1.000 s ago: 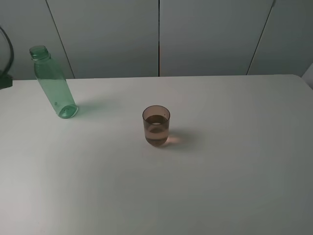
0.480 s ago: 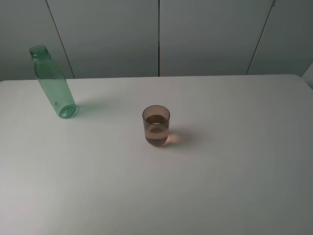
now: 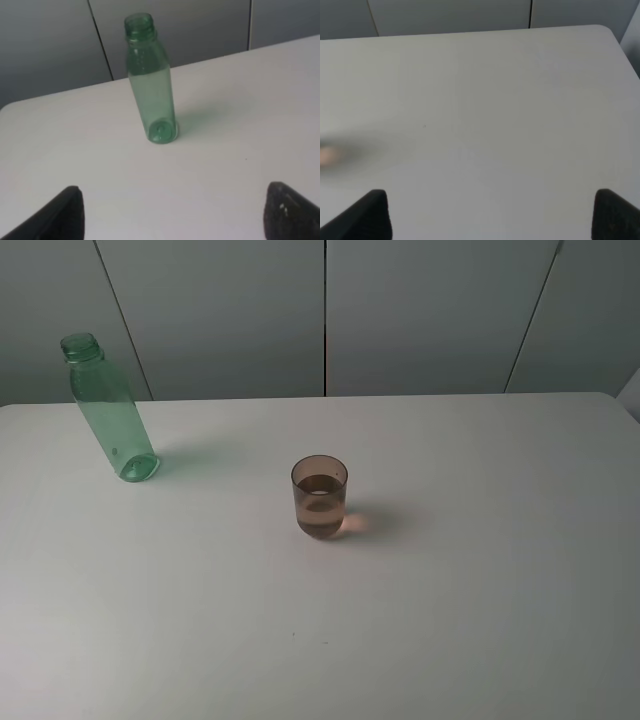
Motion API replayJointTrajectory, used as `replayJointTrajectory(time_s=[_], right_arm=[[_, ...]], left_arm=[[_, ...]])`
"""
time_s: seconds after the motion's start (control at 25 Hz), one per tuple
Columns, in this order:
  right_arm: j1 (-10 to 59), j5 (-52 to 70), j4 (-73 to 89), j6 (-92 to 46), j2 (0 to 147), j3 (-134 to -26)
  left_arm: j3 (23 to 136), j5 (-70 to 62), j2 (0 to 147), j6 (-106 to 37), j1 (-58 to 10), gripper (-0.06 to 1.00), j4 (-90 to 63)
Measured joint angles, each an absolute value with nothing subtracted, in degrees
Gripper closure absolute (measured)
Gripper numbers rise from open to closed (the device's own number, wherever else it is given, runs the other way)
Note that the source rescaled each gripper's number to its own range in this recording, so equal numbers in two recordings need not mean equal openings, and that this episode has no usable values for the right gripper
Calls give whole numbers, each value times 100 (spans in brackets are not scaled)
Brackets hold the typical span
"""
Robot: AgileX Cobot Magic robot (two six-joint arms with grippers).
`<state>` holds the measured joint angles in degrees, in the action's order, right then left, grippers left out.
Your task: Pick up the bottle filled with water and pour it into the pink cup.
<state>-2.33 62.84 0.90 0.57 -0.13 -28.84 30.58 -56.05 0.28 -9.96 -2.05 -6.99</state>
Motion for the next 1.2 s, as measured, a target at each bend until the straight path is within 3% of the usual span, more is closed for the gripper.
replayJointTrajectory(time_s=[0.28,1.2], right_arm=[[-233,6284,90,57,-13,-2884],[-233,6284,90,57,-13,-2884]], left_arm=[[2964,-6149,0,-778,-742,27,-541],[2950,-6191,0,-619,-755,27,-390]])
